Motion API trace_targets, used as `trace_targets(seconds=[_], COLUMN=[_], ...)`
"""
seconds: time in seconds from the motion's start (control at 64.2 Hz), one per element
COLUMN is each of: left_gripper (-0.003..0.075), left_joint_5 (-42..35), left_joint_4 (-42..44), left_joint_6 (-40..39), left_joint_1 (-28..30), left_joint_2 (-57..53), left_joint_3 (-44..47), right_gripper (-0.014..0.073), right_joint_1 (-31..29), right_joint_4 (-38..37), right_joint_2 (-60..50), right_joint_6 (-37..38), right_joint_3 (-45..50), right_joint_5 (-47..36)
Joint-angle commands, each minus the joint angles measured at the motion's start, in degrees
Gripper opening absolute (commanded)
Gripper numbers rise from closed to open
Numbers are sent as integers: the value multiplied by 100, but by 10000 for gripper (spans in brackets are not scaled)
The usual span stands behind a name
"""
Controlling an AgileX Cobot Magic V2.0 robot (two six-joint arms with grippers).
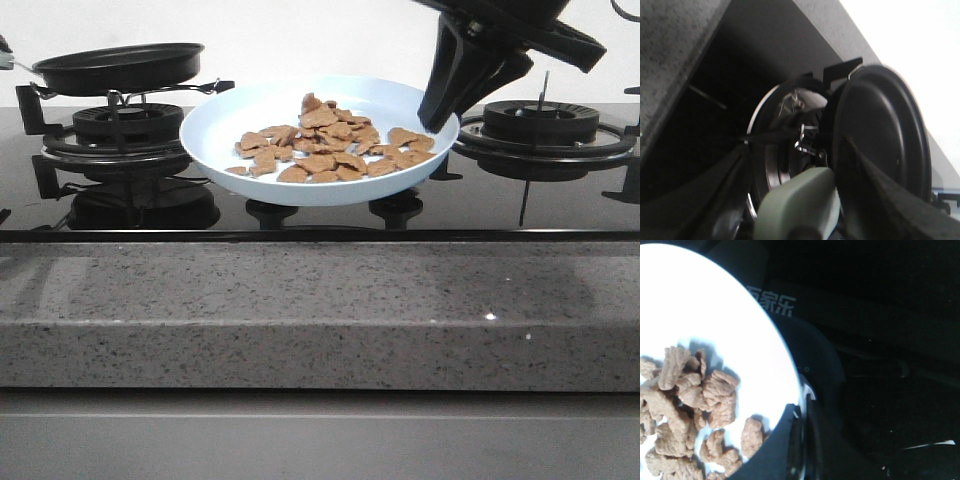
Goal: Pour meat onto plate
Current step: 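Lower the frying pan onto the burner and release it with the left gripper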
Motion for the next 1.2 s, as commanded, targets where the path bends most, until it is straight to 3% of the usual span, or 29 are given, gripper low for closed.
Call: trace_targets(seconds=[0.0, 0.607, 0.857, 1.184], left_gripper=[379, 381, 449, 449], left_joint_5=[197, 41, 168, 149], left_joint_4=[-192, -192, -81, 304], left_joint_6=[34, 34, 34, -78], left_joint_1=[7, 7, 7, 96], left_joint_2=[-303, -643, -750, -787], left_joint_3=[-153, -164, -164, -164], right_gripper=[-68, -68, -68, -68], right_joint_1=[-15, -15, -15, -15], right_joint_4=[164, 164, 164, 164], right_joint_2=[-245, -245, -245, -245], right_joint_6=[-20, -20, -20, -20], right_joint_3=[-155, -155, -155, -155], right_joint_5=[-191, -191, -191, -191])
